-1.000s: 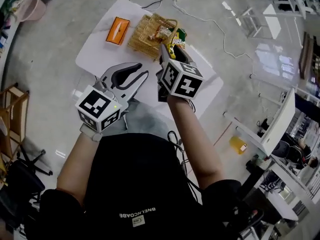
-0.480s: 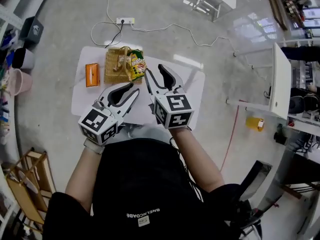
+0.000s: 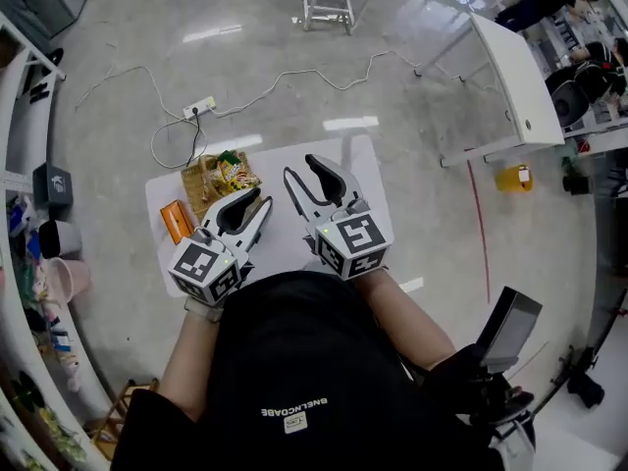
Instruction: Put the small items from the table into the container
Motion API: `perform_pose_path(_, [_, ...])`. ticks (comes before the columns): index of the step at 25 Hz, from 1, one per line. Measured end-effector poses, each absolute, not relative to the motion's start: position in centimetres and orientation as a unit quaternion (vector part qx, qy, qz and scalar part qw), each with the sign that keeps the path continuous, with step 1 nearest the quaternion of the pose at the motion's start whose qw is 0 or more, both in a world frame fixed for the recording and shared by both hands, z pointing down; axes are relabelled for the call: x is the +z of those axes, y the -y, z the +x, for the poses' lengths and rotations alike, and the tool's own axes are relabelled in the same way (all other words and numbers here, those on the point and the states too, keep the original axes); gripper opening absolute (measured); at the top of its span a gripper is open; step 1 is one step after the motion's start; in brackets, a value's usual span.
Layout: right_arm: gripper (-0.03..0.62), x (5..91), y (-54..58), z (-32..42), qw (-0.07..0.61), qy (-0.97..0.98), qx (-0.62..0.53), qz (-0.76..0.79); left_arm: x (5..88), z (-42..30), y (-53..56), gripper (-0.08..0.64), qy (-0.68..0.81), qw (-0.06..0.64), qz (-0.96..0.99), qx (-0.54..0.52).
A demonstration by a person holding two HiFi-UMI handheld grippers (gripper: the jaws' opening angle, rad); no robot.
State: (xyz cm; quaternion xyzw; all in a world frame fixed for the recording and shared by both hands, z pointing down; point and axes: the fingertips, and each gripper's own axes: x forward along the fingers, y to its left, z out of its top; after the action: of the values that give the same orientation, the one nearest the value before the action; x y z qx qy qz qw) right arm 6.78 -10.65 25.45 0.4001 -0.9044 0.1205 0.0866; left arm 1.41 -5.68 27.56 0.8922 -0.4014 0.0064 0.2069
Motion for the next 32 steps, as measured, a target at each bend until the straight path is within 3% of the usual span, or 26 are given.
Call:
perform_pose_path(11, [0.166, 22.3, 9.9, 16.2, 0.021, 0.892, 0.1, 0.44, 24.5, 7.0, 7.5, 0.106, 0.352, 0.159, 0.922, 0.041])
perform_pose_path(23, [0.147, 20.9, 10.0, 18.2, -0.011, 0.885, 0.091, 0.457, 23.4, 8.2, 7.9, 0.106, 0.334, 0.14, 0.931, 0.045])
perform_pose_path(27, [0.08, 20.8, 10.2, 18.8, -0.012, 0.88, 0.087, 0.466, 23.5, 8.2, 8.0, 0.106, 0.339, 0.145, 0.929, 0.044])
perform_pose_path(32, [0.078, 21.3, 10.0, 19.6, -0.021, 0.874, 0.105, 0.473, 23.8, 8.1, 7.9, 0.106, 0.344, 0.148, 0.926, 0.046])
